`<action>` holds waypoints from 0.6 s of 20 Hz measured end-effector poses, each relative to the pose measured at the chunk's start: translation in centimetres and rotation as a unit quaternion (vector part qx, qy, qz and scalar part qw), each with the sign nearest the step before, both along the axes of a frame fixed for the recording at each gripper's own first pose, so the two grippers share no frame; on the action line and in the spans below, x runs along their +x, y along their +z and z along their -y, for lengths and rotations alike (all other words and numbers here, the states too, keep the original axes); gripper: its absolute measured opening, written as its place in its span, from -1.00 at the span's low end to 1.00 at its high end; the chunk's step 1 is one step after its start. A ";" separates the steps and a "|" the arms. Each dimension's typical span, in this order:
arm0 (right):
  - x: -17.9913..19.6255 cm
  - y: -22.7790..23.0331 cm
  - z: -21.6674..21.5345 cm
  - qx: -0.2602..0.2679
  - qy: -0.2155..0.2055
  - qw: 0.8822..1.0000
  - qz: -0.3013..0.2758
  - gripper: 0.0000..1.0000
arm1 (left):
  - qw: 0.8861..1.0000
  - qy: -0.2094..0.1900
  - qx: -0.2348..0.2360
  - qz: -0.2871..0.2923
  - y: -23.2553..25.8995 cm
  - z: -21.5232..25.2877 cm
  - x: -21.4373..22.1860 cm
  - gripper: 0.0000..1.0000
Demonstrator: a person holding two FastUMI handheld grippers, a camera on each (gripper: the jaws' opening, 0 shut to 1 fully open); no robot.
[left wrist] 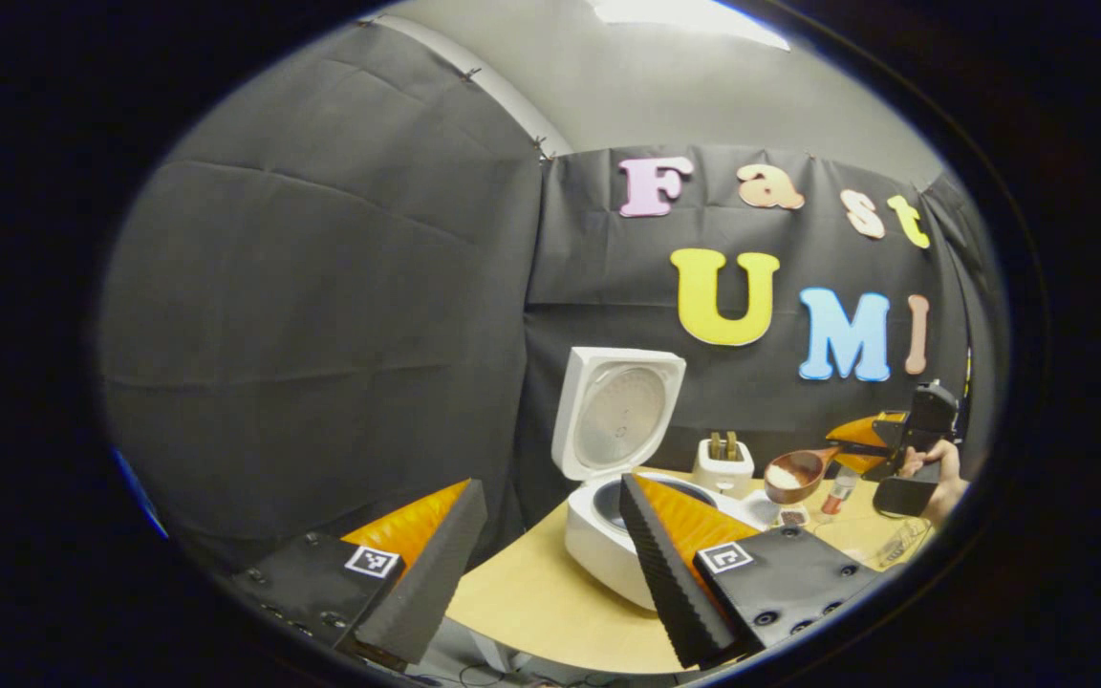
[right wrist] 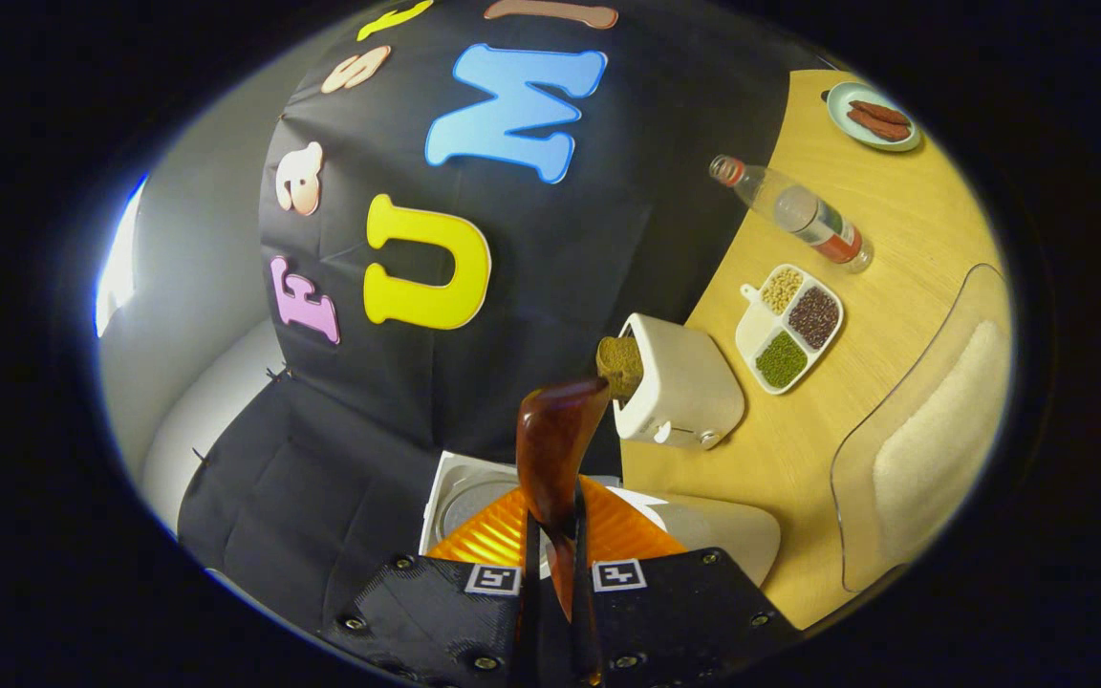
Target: Close the left gripper, press the button to open the rice cooker; take a wooden spoon from the chopstick holder with the right hand, scoop a spoonful of rice and pour it into the rice cooker, then put the wooden spoon back into the chopstick holder.
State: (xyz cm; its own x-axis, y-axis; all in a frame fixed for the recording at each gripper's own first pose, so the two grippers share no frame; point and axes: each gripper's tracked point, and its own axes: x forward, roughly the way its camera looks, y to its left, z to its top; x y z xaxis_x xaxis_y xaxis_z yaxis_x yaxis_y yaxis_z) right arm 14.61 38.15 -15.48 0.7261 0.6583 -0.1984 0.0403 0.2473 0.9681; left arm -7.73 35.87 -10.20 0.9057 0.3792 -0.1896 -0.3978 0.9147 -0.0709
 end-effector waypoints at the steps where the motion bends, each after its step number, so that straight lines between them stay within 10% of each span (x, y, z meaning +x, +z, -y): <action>1: 0.0 0.1 -1.1 -0.003 0.006 1.000 0.003 -0.74 | 1.000 0.007 -0.003 -0.001 -0.2 -0.6 -0.5 0.99; 12: 1.6 -1.2 -14.0 -0.100 0.084 0.989 0.068 -0.75 | 0.996 0.077 -0.008 -0.033 -3.6 -6.3 -5.7 0.94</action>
State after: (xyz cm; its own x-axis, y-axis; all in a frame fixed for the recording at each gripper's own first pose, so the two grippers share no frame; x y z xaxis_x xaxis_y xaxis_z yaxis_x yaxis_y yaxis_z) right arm 16.25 52.18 -16.67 0.6393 0.7290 -0.2446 -0.1441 0.4260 0.8932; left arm -13.44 42.15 -13.76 0.8222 0.5095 -0.2540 -0.5378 0.8414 -0.0529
